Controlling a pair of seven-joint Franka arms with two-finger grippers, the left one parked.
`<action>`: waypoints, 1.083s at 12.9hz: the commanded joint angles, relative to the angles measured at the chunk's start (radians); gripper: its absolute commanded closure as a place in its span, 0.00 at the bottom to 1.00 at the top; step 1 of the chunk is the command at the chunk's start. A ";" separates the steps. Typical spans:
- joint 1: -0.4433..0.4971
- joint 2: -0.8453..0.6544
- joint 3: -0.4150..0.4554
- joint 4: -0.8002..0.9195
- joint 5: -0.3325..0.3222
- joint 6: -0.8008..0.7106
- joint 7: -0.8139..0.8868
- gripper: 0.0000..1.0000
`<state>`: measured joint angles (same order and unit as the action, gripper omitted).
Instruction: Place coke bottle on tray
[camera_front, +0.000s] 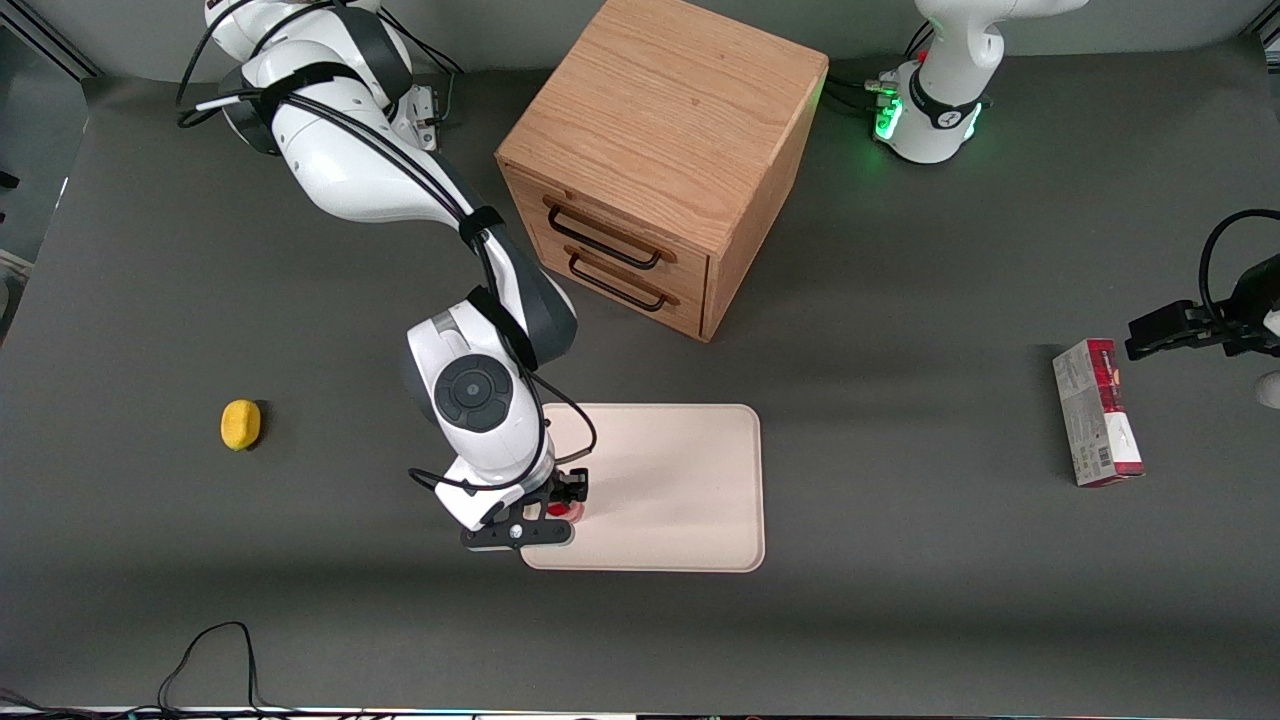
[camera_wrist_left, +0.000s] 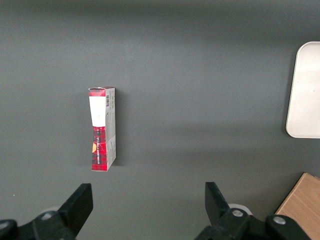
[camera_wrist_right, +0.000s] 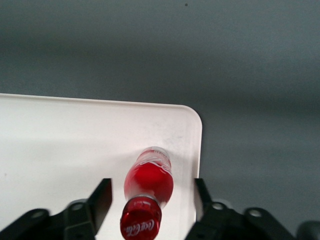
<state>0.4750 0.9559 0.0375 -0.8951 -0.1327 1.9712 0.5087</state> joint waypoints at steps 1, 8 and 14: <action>0.005 -0.078 -0.002 -0.024 0.021 -0.053 0.004 0.00; 0.017 -0.376 0.005 -0.036 0.027 -0.472 0.010 0.00; -0.188 -0.744 -0.022 -0.419 0.150 -0.454 -0.082 0.00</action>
<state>0.3751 0.3683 0.0160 -1.1012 -0.0317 1.4707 0.4883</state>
